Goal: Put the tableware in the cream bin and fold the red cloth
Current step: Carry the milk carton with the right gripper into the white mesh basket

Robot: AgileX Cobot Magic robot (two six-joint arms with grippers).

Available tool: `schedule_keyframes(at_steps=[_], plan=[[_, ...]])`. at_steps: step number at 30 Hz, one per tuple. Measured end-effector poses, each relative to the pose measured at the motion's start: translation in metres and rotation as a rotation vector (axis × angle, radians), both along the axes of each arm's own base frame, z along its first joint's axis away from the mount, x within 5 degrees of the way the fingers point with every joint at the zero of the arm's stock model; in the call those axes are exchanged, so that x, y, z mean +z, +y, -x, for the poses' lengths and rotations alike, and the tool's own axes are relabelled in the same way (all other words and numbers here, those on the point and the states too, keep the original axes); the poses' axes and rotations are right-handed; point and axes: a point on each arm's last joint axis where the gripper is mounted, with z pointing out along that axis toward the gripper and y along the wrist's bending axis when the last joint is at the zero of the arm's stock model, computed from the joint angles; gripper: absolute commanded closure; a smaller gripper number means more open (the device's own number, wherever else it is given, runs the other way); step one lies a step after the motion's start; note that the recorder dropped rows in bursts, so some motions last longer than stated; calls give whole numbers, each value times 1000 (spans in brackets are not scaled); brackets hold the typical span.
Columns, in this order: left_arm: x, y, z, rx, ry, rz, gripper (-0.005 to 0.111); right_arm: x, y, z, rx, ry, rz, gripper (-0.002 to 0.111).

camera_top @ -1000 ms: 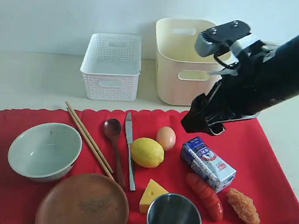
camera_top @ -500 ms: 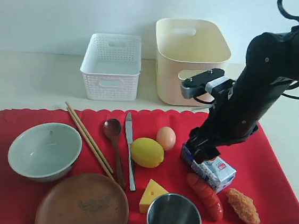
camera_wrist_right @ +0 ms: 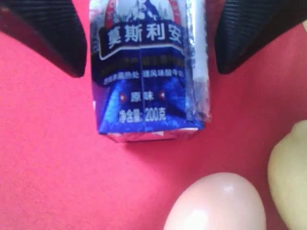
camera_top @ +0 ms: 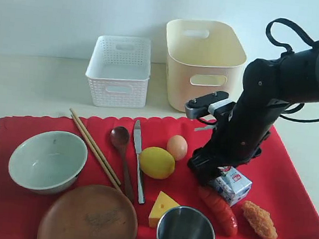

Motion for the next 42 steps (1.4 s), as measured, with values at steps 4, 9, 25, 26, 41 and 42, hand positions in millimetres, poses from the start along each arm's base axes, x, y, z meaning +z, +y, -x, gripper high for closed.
schedule_keyframes(at_steps=[4,9,25,26,41,42], plan=[[0,0,0,0,0,0,107,-2,0,0,-1,1,0,68],[0,0,0,0,0,0,107,-2,0,-1,-1,1,0,104],[0,0,0,0,0,0,107,98,-6,11,10,-295,-131,108],[0,0,0,0,0,0,107,100,-6,11,10,-300,-133,108],[0,0,0,0,0,0,107,150,23,-2,98,-347,-384,108],[0,0,0,0,0,0,107,153,26,-5,102,-350,-408,108]])
